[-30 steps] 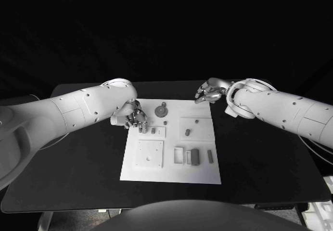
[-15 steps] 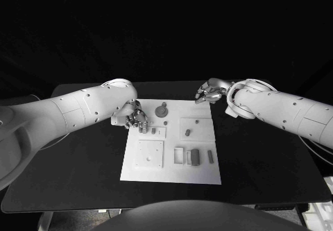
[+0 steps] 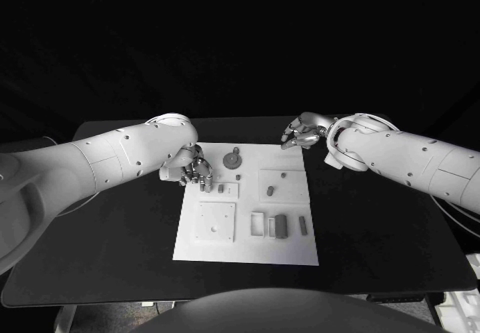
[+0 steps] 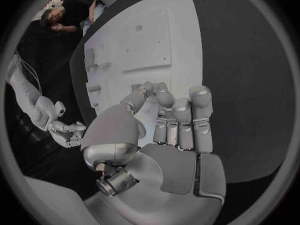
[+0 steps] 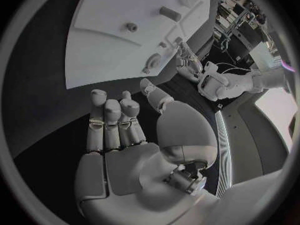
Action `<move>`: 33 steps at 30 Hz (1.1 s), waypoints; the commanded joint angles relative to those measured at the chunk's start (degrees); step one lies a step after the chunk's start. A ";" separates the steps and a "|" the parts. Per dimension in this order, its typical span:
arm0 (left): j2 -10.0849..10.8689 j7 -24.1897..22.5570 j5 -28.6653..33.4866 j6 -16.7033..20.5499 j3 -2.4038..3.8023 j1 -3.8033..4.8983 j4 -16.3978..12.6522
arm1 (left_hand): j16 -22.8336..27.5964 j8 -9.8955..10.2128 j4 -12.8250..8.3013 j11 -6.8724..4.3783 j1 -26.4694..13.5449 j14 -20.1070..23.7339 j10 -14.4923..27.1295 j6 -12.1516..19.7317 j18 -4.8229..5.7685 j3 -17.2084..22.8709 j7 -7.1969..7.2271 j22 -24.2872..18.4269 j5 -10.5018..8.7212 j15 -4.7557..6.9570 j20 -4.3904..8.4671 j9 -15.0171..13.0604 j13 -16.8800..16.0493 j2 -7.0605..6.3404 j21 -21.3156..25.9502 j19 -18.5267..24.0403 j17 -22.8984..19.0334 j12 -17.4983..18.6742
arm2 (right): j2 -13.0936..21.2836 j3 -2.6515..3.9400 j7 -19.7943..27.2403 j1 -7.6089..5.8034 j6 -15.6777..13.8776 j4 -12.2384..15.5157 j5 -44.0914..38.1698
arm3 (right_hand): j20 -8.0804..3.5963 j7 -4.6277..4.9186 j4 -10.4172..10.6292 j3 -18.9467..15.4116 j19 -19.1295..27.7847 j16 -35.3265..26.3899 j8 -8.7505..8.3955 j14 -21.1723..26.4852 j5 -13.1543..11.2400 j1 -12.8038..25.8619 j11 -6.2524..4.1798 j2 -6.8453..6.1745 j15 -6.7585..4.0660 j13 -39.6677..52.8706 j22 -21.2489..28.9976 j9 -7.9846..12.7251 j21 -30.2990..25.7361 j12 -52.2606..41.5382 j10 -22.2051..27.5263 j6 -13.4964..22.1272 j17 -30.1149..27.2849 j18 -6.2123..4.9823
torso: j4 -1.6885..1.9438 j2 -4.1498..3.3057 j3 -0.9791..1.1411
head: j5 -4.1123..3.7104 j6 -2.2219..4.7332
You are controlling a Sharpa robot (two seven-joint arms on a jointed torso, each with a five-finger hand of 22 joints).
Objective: Assemble the parts on the task board
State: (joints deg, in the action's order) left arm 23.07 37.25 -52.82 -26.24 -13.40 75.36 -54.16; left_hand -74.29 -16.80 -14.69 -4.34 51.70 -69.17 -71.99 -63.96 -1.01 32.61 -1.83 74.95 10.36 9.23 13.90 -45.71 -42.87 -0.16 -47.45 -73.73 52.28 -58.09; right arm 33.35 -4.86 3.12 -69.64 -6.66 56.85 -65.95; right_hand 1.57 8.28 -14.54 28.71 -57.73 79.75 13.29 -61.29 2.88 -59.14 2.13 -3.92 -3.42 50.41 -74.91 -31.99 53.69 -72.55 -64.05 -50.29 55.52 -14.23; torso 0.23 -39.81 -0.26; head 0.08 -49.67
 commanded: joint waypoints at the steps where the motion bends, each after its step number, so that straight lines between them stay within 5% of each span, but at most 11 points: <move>1: -0.11 0.70 -1.38 0.76 -0.11 -0.13 0.22 | -0.18 0.19 0.73 -0.03 -1.16 -0.10 -0.18 0.43 -2.81 -0.77 -0.19 0.81 -0.34 0.58 0.21 -2.42 -0.05 -0.82 -0.08 0.02 -0.07 -0.12 | 0.01 0.01 0.22 0.02 0.73 0.08 -0.13 | -0.16 0.37 0.21 0.08 -0.40 -0.09 -0.23 0.07 0.14 0.75 0.05 0.00 -0.36 -0.08 -0.72 -0.05 -0.22 -0.18 0.21 0.07 -0.09 -0.76 | 0.01 0.00 -0.01 | -0.02 -0.05; 12: -0.54 0.52 -2.11 1.44 -0.11 -0.15 0.66 | -0.20 0.25 2.80 -0.16 -3.13 0.02 -0.04 0.48 -3.08 -2.27 -0.04 0.72 -4.70 0.78 0.41 -2.62 -0.04 -3.40 0.20 0.10 -0.15 -0.15 | 0.00 0.01 0.23 0.02 0.73 0.07 -0.12 | -0.15 0.37 0.22 0.08 -0.39 -0.09 -0.24 0.07 0.14 0.77 0.05 -0.01 -0.36 -0.08 -0.72 -0.06 -0.22 -0.18 0.22 0.07 -0.10 -0.77 | -0.01 -0.01 -0.01 | -0.10 -0.11; 27: -0.53 0.38 -2.10 1.73 -0.11 -0.15 0.73 | -0.29 0.29 3.99 -0.19 -4.17 0.14 0.06 0.50 -3.13 -2.70 -0.02 0.77 -5.43 0.83 0.41 -2.73 -0.04 -3.99 0.28 0.21 -0.13 -0.22 | -0.12 0.01 0.25 0.02 0.71 -0.01 -0.11 | -0.15 0.37 0.23 0.08 -0.39 -0.10 -0.25 0.08 0.14 0.79 0.05 -0.02 -0.36 -0.09 -0.72 -0.07 -0.23 -0.17 0.23 0.08 -0.10 -0.77 | 0.04 0.00 0.01 | -0.27 -0.10; 29: -0.40 0.27 -2.13 1.98 -0.11 -0.15 0.74 | -0.32 0.30 4.36 -0.20 -4.56 0.19 0.11 0.53 -3.17 -2.94 -0.01 0.80 -7.21 0.85 0.44 -2.79 -0.04 -4.70 0.31 0.27 -0.13 -0.24 | -0.11 0.01 0.24 0.02 0.71 -0.04 -0.11 | -0.15 0.37 0.23 0.08 -0.39 -0.10 -0.25 0.08 0.14 0.79 0.05 -0.01 -0.36 -0.09 -0.72 -0.07 -0.23 -0.17 0.23 0.08 -0.10 -0.77 | 0.03 0.00 0.00 | -0.25 -0.08; 33: 0.02 -0.07 -2.42 2.83 -0.11 -0.20 0.80 | -0.35 0.33 5.66 -0.09 -7.03 0.42 0.32 0.70 -3.14 -4.28 -0.12 0.77 -7.60 0.79 0.40 -2.95 -0.05 -7.66 0.41 0.42 -0.10 -0.22 | -0.04 0.01 0.24 0.02 0.68 -0.08 -0.11 | -0.15 0.37 0.23 0.08 -0.39 -0.10 -0.26 0.09 0.14 0.79 0.05 -0.01 -0.36 -0.09 -0.72 -0.08 -0.24 -0.17 0.23 0.08 -0.10 -0.76 | 0.00 0.00 0.01 | -0.23 -0.05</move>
State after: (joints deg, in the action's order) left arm 23.03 37.33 -54.51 -24.66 -13.50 75.20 -53.40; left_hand -74.29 -16.74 -9.33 -4.32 44.59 -69.25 -71.96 -63.49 -1.38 28.29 -1.89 74.93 2.93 9.94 14.03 -48.62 -42.85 -7.12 -47.21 -73.58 52.22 -58.09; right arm 33.30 -4.86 3.12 -69.64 -6.66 56.78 -65.94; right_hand 1.57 8.20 -14.54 28.71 -57.73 79.75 13.29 -61.22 2.88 -58.91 2.16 -4.15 -3.35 50.38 -74.90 -31.98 53.69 -72.55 -64.02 -50.35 55.48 -14.24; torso 0.24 -39.82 -0.26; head -0.17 -49.76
